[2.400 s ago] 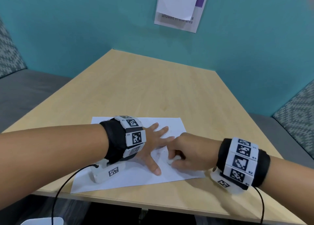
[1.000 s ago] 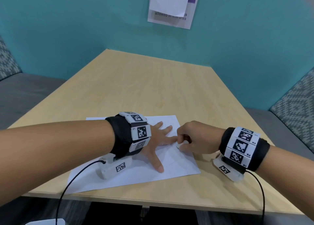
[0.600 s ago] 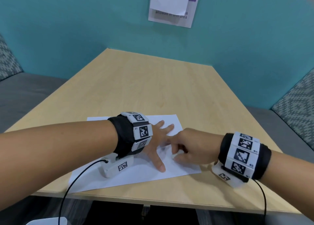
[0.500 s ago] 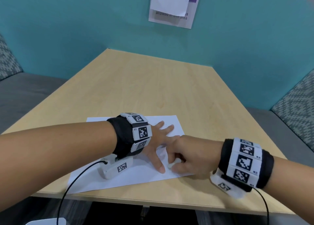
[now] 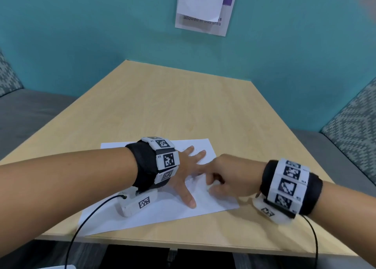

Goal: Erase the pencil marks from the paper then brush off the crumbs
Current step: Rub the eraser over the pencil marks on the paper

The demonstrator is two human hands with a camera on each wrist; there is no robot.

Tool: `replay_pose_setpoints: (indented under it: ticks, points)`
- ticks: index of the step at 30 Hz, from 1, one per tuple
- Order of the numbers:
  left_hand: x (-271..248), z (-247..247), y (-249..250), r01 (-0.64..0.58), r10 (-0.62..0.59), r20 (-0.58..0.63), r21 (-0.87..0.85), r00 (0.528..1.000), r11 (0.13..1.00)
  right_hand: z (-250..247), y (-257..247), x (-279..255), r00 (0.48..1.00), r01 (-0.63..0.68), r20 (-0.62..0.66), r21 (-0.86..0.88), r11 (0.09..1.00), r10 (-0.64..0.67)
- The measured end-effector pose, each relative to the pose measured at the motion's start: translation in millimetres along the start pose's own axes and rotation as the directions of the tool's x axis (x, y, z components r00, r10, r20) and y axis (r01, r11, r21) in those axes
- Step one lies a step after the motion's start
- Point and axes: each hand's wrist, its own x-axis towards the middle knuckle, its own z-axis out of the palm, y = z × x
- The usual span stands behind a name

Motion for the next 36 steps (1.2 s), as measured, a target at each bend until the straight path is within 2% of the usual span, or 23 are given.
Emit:
replay_pose_setpoints:
  ticks: [2,3,6,7,10,12,16,20,21,24,26,32,36]
  points:
    - [0,0,1,-0.004,0.004,-0.001,-0.007,1.000,1.000,8,-14,-6,0.997,0.069,0.041,0.044,0.997,-0.071]
    - [0,-1,1,-0.002,0.002,0.008,-0.005,1.000,1.000,5,-10,-6,0.997,0.055,0.044,0.041,0.998,-0.057]
    - [0,-2,0,0.021,-0.021,0.028,0.000,0.999,1.000,-12,17,1,0.995,-0.091,-0.031,0.009,0.996,0.091]
    - [0,-2,2,0.022,-0.022,0.024,-0.001,0.999,1.000,-12,21,1,0.994,-0.099,-0.047,0.006,0.995,0.099]
    - [-5,-4,6,0.002,-0.002,-0.008,-0.012,1.000,1.000,2,-5,-5,0.999,0.036,0.026,0.034,0.999,-0.037]
    - [-7,-5,8,-0.023,0.023,-0.021,-0.009,1.000,1.000,5,-9,-6,0.996,0.058,0.060,0.030,0.998,-0.060]
    - [-3,-4,4,0.011,-0.011,0.003,-0.010,1.000,1.000,-12,22,1,0.995,-0.099,-0.035,-0.016,0.995,0.098]
    - [-2,-2,2,-0.007,0.007,-0.010,-0.022,1.000,1.000,4,1,-4,0.999,0.025,0.035,0.017,1.000,-0.026]
    - [-1,-1,0,-0.007,0.007,-0.009,-0.016,1.000,1.000,3,4,-4,0.999,0.023,0.033,0.017,1.000,-0.023]
    - [2,3,-4,0.030,-0.030,0.017,0.021,0.999,0.999,-10,25,0,0.994,-0.100,-0.043,-0.001,0.995,0.100]
    - [4,3,-5,0.033,-0.034,0.021,0.050,0.999,0.998,-9,34,1,0.991,-0.119,-0.060,0.003,0.993,0.119]
    - [17,0,11,-0.033,0.034,-0.007,0.030,0.999,0.999,-7,29,-3,0.992,-0.104,-0.076,0.013,0.994,0.105]
    - [15,0,13,-0.052,0.053,-0.030,0.016,0.998,0.999,12,3,-13,0.998,0.060,0.024,0.055,0.997,-0.062]
